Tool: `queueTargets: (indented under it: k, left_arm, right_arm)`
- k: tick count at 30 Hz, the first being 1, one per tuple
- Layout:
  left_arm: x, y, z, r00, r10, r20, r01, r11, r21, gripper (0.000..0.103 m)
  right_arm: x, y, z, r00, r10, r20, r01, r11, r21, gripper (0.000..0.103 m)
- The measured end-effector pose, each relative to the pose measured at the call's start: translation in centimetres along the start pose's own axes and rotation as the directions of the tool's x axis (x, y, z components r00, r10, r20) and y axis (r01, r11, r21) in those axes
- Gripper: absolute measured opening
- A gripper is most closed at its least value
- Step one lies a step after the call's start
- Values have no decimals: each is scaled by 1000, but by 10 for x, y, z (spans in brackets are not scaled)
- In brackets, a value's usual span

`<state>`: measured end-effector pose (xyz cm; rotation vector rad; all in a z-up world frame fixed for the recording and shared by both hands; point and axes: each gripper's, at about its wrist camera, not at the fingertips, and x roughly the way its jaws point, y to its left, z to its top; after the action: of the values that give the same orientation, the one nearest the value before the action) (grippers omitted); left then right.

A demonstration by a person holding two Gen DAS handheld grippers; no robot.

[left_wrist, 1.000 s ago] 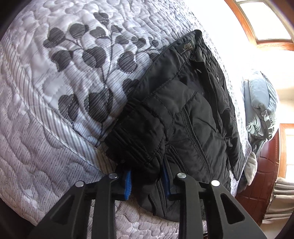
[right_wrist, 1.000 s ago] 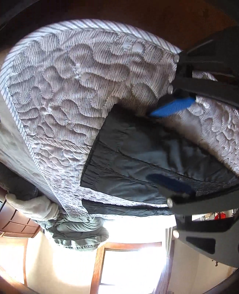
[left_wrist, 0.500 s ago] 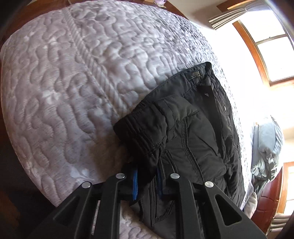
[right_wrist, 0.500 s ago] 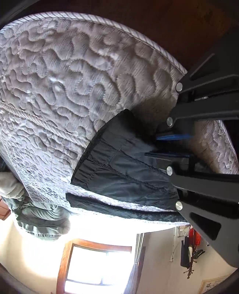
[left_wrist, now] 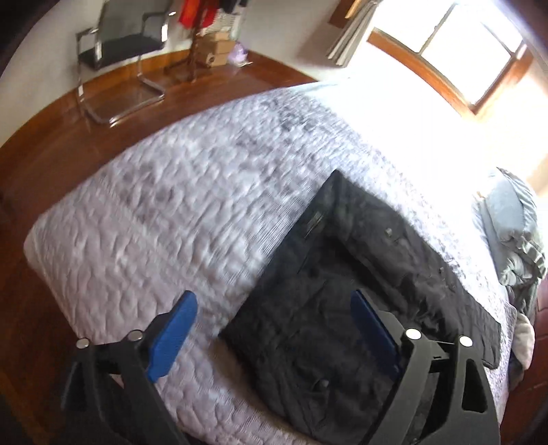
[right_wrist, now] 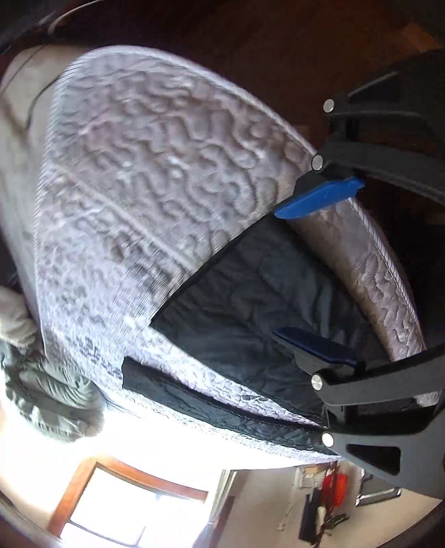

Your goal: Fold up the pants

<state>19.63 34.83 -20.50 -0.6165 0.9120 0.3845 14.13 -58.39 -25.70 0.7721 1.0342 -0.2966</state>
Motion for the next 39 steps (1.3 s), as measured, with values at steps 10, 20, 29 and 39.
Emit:
queueTargets:
  k: [10, 20, 29, 39]
  left_arm:
    - [165, -82, 158, 900, -198, -388, 255, 962, 101, 99]
    - [278, -83, 160, 856, -88, -509, 207, 961, 182, 99]
    - [288, -107, 146, 822, -75, -564, 256, 934, 248, 99]
    - [300, -132, 131, 861, -7, -509, 208, 917, 340, 99]
  right_arm:
    - [73, 161, 93, 973, 164, -163, -197, 956, -216, 91]
    - [188, 252, 149, 938, 138, -319, -233, 931, -282, 94]
    - [248, 295, 225, 934, 63, -351, -211, 892, -399, 96]
    - [334, 292, 317, 945, -30, -326, -124, 888, -444, 96]
